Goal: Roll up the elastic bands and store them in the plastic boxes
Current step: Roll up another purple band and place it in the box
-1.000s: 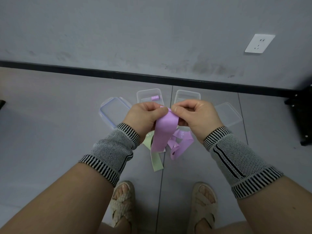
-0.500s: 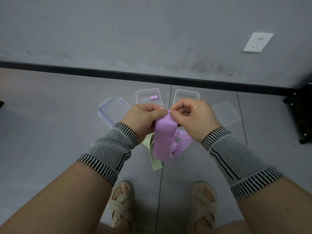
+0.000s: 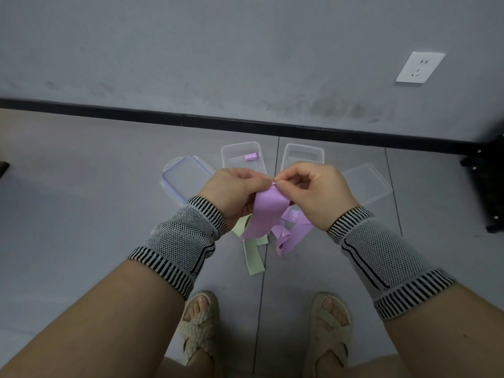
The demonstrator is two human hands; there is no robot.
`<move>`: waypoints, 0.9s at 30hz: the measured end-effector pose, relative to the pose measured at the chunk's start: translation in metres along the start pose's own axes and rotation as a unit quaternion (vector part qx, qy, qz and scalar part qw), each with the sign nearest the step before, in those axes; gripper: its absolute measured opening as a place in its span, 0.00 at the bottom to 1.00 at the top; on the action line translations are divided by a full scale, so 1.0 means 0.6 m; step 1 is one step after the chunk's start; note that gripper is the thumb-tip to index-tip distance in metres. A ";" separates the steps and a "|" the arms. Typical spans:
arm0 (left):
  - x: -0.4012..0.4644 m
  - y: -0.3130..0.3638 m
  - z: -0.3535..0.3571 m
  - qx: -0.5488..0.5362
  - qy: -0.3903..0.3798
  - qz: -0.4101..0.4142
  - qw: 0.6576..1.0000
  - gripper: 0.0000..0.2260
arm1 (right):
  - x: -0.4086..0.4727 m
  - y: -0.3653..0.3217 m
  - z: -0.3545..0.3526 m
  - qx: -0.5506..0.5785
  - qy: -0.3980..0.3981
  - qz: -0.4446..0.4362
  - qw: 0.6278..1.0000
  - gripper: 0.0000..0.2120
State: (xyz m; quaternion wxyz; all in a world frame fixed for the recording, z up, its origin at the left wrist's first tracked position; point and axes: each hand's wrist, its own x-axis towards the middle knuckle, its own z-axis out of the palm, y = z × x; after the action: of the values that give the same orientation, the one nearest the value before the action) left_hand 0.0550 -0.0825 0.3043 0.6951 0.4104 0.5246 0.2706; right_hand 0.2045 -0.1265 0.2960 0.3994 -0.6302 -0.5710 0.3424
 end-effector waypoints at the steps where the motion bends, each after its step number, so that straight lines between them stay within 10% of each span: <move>1: 0.000 0.001 0.000 0.001 0.000 0.009 1.000 0.05 | -0.001 -0.001 0.000 0.061 -0.001 0.031 0.998 0.08; 27: -0.002 0.003 0.007 0.079 0.009 0.060 0.995 0.06 | 0.001 -0.004 -0.009 0.124 -0.008 0.116 0.985 0.06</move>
State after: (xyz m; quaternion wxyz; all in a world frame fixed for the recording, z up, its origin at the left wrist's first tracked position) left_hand 0.0586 -0.0836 0.3071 0.6381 0.4922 0.5250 0.2739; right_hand 0.2082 -0.1265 0.3005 0.4277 -0.6346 -0.4503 0.4599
